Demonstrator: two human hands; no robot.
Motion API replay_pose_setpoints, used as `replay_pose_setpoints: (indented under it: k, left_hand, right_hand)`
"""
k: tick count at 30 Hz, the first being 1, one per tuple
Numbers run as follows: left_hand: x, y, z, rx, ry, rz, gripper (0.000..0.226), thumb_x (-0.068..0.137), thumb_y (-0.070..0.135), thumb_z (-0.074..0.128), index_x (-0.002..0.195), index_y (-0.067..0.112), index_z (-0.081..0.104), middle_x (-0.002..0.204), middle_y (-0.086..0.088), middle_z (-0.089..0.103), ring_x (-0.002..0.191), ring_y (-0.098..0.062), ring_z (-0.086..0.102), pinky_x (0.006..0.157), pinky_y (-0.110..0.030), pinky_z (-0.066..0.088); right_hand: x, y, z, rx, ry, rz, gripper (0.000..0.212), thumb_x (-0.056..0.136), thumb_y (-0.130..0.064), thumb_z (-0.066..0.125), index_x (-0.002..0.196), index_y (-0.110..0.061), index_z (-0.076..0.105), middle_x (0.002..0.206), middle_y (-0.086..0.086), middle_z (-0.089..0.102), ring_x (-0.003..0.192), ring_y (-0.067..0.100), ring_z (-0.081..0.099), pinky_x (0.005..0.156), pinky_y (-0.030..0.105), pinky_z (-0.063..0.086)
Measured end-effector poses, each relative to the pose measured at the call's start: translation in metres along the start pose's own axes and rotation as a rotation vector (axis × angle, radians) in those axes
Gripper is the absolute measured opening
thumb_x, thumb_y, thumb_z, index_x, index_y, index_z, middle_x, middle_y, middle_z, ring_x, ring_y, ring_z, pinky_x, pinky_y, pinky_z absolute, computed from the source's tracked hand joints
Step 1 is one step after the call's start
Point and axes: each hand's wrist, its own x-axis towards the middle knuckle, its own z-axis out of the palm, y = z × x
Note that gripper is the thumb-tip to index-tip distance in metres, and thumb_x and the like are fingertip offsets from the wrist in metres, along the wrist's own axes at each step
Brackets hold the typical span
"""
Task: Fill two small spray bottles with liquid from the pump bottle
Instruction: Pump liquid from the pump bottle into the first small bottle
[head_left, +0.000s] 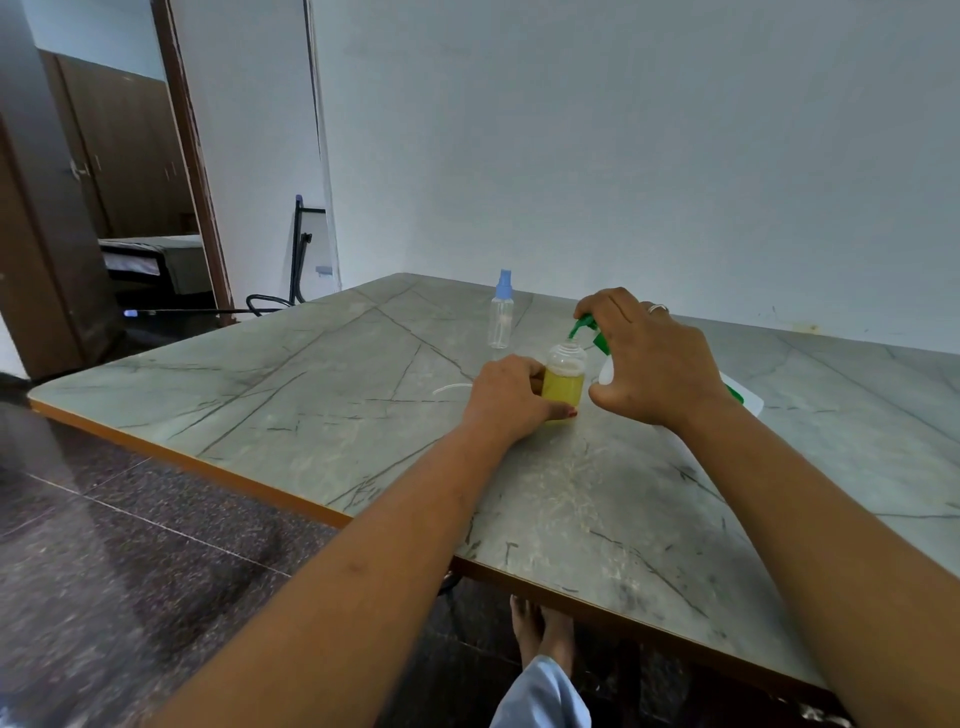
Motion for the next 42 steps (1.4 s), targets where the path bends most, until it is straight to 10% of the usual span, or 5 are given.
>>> replay_pose_setpoints:
  k: [42]
  left_hand:
    - [0.0027, -0.0026, 0.0012, 0.017, 0.013, 0.024, 0.062, 0.074, 0.042, 0.075, 0.125, 0.012, 0.057, 0.12, -0.004, 0.063, 0.106, -0.017, 0.059, 0.093, -0.027, 0.045]
  right_hand:
    - [0.0005, 0.002, 0.0, 0.044, -0.016, 0.005, 0.069, 0.062, -0.035, 0.074, 0.123, -0.028, 0.042, 0.118, -0.007, 0.05, 0.085, 0.017, 0.054, 0.059, 0.027, 0.047]
